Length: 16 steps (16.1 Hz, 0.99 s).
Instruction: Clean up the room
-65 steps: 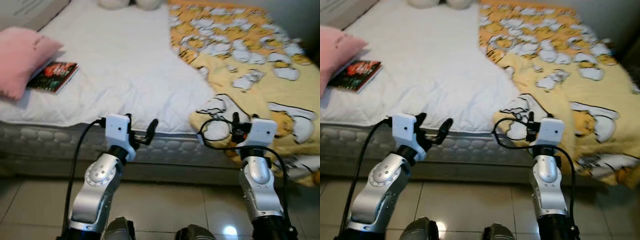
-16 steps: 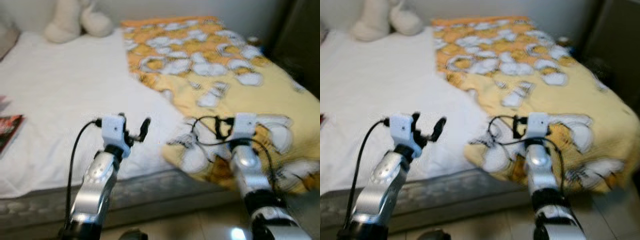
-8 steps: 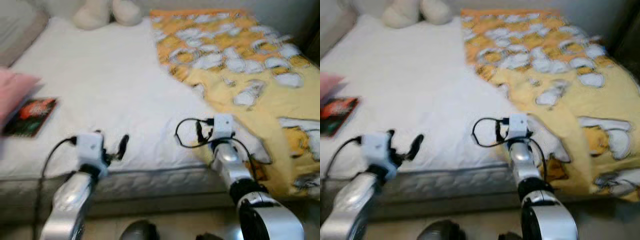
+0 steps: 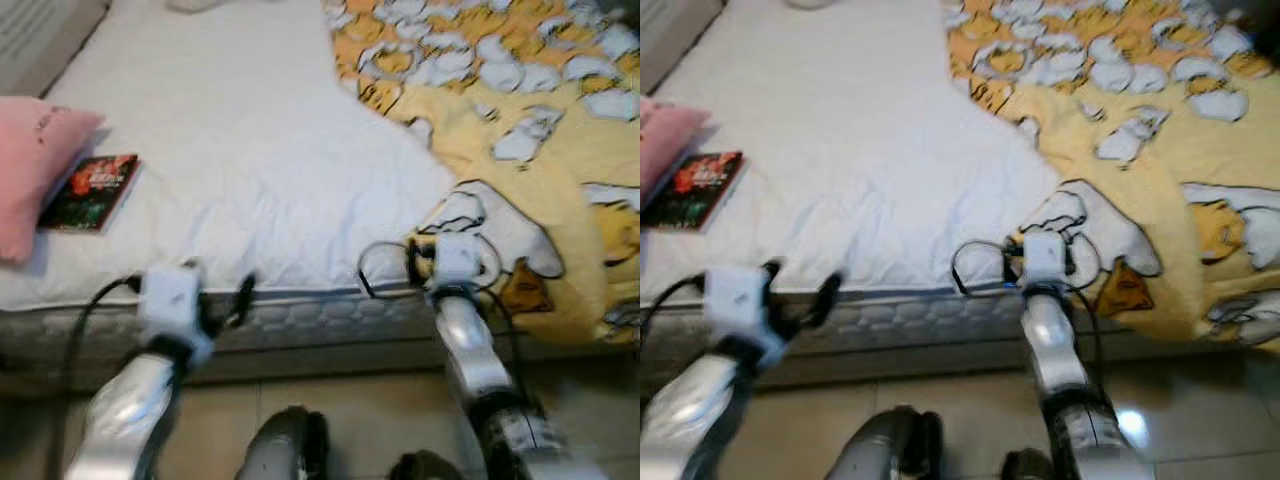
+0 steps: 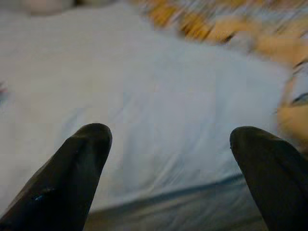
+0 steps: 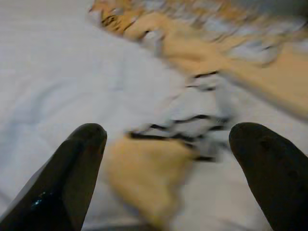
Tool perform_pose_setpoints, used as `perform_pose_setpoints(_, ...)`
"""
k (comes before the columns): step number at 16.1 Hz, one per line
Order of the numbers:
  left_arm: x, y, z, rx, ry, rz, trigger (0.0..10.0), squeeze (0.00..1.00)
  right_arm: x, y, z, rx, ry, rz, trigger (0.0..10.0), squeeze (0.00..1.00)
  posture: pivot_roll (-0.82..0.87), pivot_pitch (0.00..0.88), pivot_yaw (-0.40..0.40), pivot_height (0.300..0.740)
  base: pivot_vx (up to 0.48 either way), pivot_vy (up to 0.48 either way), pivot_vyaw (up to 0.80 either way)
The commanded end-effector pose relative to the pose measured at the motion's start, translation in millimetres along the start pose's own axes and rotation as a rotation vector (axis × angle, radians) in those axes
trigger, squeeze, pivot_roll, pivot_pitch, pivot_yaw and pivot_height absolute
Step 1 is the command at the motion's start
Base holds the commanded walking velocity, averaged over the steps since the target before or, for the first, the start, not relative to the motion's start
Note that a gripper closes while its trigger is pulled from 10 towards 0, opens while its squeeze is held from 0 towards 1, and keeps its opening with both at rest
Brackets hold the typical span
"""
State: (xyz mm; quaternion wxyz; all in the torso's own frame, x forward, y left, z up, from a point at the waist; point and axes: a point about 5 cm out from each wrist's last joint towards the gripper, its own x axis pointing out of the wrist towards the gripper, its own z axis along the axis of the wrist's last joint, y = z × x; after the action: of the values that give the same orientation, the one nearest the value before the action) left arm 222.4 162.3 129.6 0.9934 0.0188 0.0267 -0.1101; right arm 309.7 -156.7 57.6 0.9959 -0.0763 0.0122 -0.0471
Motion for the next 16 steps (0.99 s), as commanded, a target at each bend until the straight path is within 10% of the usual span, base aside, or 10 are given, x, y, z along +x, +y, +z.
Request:
perform_pose_setpoints(1,7.0,-3.6,-9.2,-0.008,0.028,0.006,10.0,0.00,-6.7,-6.6,6.2,-0.022,-0.051,-0.007,10.0,0.00,0.12,0.117,0.007,0.710,0.000,0.000,-0.70)
perform_pose_setpoints(6,45.8,-24.6,-5.1,-0.069,-0.056,-0.005,10.0,0.00,-19.0,-23.6,0.3,-0.026,-0.004,-0.011,10.0,0.00,-0.01,0.024,-0.005,0.710,0.193,-0.134,-0.28)
perform_pose_setpoints(16,50.3,-20.9,-11.2,-0.076,-0.069,0.097,10.0,0.00,-14.5,-14.0,4.1,0.004,0.031,0.018,10.0,0.00,0.03,0.000,-0.006,0.710,0.393,-0.270,0.15)
